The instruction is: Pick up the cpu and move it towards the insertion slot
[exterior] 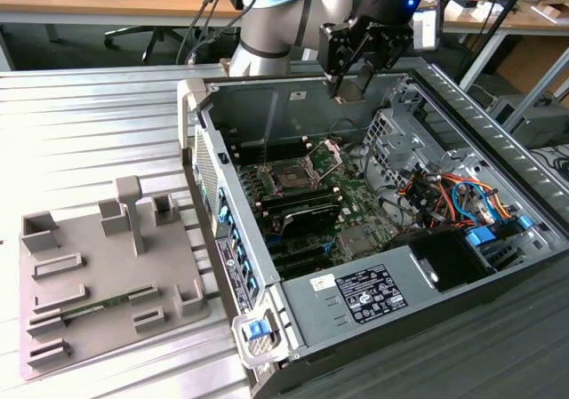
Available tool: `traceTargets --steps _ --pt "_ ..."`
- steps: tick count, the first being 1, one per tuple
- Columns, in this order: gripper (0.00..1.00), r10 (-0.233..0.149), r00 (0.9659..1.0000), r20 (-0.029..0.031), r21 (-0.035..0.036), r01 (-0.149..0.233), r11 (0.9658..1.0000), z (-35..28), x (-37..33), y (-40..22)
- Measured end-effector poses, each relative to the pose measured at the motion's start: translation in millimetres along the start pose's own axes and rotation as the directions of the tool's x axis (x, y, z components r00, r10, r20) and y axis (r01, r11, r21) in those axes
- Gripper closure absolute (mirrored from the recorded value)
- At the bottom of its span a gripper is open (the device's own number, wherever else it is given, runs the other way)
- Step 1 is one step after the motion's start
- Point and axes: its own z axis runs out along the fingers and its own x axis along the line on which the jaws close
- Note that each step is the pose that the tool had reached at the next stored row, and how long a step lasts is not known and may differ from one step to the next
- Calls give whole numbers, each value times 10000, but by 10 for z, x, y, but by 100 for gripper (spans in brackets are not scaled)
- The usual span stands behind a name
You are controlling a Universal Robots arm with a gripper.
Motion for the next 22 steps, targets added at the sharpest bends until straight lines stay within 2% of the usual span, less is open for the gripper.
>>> traceTargets --steps 22 --pt "45 0 10000 0 -1 0 10000 42 0 0"
